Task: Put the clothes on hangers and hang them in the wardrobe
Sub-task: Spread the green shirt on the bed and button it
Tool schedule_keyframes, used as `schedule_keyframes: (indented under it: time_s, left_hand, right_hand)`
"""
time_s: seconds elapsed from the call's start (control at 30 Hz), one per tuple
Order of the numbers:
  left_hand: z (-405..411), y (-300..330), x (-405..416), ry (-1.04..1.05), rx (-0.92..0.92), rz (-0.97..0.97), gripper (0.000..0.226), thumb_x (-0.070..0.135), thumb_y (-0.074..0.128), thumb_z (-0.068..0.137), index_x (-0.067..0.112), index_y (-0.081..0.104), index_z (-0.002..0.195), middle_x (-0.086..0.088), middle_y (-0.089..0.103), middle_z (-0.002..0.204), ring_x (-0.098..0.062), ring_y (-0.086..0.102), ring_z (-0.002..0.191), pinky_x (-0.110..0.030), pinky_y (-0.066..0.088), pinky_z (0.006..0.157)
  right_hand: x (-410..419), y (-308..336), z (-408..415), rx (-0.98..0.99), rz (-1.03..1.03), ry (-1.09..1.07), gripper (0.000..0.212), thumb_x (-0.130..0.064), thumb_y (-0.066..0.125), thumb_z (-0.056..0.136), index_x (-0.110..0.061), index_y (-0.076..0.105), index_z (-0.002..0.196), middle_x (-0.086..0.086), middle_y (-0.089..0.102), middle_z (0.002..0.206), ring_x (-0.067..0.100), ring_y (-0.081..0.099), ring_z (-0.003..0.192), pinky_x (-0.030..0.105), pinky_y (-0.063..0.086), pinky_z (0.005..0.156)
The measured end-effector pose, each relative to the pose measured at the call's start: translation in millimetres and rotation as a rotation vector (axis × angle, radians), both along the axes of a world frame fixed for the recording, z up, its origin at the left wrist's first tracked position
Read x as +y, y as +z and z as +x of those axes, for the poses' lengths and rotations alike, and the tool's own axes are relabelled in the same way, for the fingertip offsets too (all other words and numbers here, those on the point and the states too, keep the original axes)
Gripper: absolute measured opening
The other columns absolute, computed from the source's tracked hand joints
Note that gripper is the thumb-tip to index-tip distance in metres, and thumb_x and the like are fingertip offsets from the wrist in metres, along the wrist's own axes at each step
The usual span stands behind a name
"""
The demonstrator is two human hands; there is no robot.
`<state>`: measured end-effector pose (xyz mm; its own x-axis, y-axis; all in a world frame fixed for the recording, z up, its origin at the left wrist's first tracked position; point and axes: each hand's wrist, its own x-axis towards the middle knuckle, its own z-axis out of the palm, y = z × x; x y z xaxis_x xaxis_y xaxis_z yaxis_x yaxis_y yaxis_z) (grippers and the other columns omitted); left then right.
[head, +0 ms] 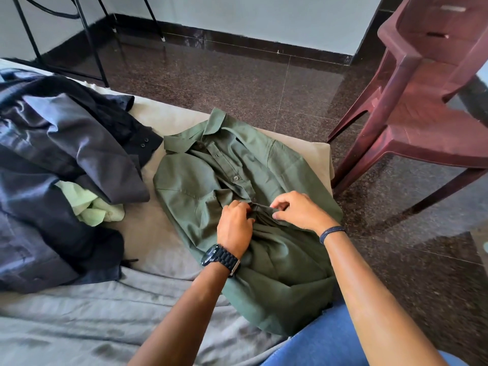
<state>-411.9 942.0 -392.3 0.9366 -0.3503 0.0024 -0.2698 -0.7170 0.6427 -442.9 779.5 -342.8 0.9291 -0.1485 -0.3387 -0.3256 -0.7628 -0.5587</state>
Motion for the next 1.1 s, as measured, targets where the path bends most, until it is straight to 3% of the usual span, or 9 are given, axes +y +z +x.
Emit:
schedule_keyframes:
  time_s: [0.1,0.2,0.33,0.47,0.63,0.8,0.93,1.03,1.1]
  left_hand:
    - [-3.6,4.1,7.4,-0.084,-0.003,0.082,0.024,0.023,0.068,0.084,0.014,0.066,0.106,-0.005,0.061,0.105,-0.024,0.056,0.101,-0.033,0.046,0.085]
    - [-3.2,8.7,16.6,-0.212,0.062,0.009,0.016,0.017,0.07,0.081,0.012,0.069,0.097,-0.005,0.066,0.097,-0.022,0.061,0.094,-0.032,0.046,0.085]
    - [-2.6,16.3,22.4,-0.375,0.203,0.048,0.027,0.008,0.07,0.079,0.012,0.065,0.105,-0.006,0.068,0.092,-0.021,0.063,0.088,-0.029,0.047,0.084]
    - [-5.3,16.8,27.5,-0.382,0.149,0.072,0.026,0.007,0.07,0.079,0.011,0.063,0.104,-0.004,0.065,0.102,-0.019,0.06,0.096,-0.024,0.045,0.083]
    - [-17.6,6.8,28.7,-0.307,0.009,0.221,0.033,0.018,0.063,0.086,0.02,0.063,0.119,0.0,0.059,0.115,-0.02,0.054,0.11,-0.033,0.046,0.091]
    - [-21.8,17.9,6.2,-0.379,-0.138,0.372,0.024,0.01,0.051,0.089,0.022,0.066,0.102,-0.001,0.056,0.105,-0.026,0.053,0.101,-0.032,0.04,0.072]
    - [-5.4,20.0,5.1,-0.254,-0.012,0.017,0.011,0.006,0.065,0.079,0.012,0.069,0.088,-0.004,0.066,0.09,-0.024,0.063,0.089,-0.029,0.047,0.076]
    - [-0.6,41.5,-2.0,-0.063,0.057,-0.36,0.015,0.007,0.075,0.076,0.009,0.067,0.089,0.005,0.065,0.074,-0.005,0.062,0.07,-0.012,0.047,0.069]
    - [1.2,45.5,-9.7,-0.075,0.132,-0.434,0.023,0.009,0.078,0.075,0.009,0.063,0.093,0.002,0.068,0.08,-0.002,0.061,0.071,-0.011,0.049,0.072]
  right_hand:
    - [-10.5,7.8,-4.6,0.106,-0.053,0.078,0.006,-0.02,0.073,0.081,-0.021,0.068,0.085,-0.007,0.053,0.07,0.008,0.048,0.068,0.026,0.037,0.065]
    - [-18.9,11.4,-9.9,0.087,-0.049,0.011,0.022,-0.019,0.073,0.082,-0.026,0.057,0.069,-0.01,0.044,0.059,0.003,0.035,0.062,0.027,0.036,0.067]
    - [-13.1,6.6,-16.2,-0.263,-0.146,-0.221,0.017,-0.014,0.075,0.078,-0.019,0.062,0.068,-0.009,0.05,0.061,0.017,0.052,0.071,0.033,0.047,0.065]
    - [0.6,0.0,-26.6,-0.502,-0.268,-0.19,0.012,-0.011,0.072,0.08,-0.012,0.06,0.076,-0.002,0.055,0.078,0.021,0.056,0.07,0.037,0.048,0.06]
    - [10.6,-14.3,-43.8,-0.218,-0.109,-0.04,0.005,-0.013,0.071,0.083,-0.014,0.071,0.087,-0.005,0.061,0.079,0.013,0.056,0.072,0.034,0.052,0.075]
    - [12.3,-20.5,-55.7,-0.215,-0.085,-0.052,0.014,-0.007,0.068,0.084,-0.014,0.073,0.096,0.0,0.062,0.082,0.01,0.052,0.074,0.025,0.049,0.078]
    - [9.4,-14.1,-58.2,-0.278,-0.043,-0.215,0.009,-0.008,0.071,0.082,-0.01,0.072,0.091,0.0,0.061,0.071,0.011,0.053,0.064,0.029,0.051,0.072]
    - [4.7,-4.3,-52.9,-0.451,0.022,-0.403,0.006,-0.01,0.074,0.08,-0.013,0.069,0.082,-0.004,0.06,0.066,0.008,0.056,0.06,0.016,0.046,0.062]
    - [1.6,1.2,-47.5,-0.5,0.059,-0.462,0.008,-0.013,0.075,0.079,-0.017,0.068,0.08,-0.011,0.06,0.065,0.002,0.057,0.062,0.01,0.042,0.058]
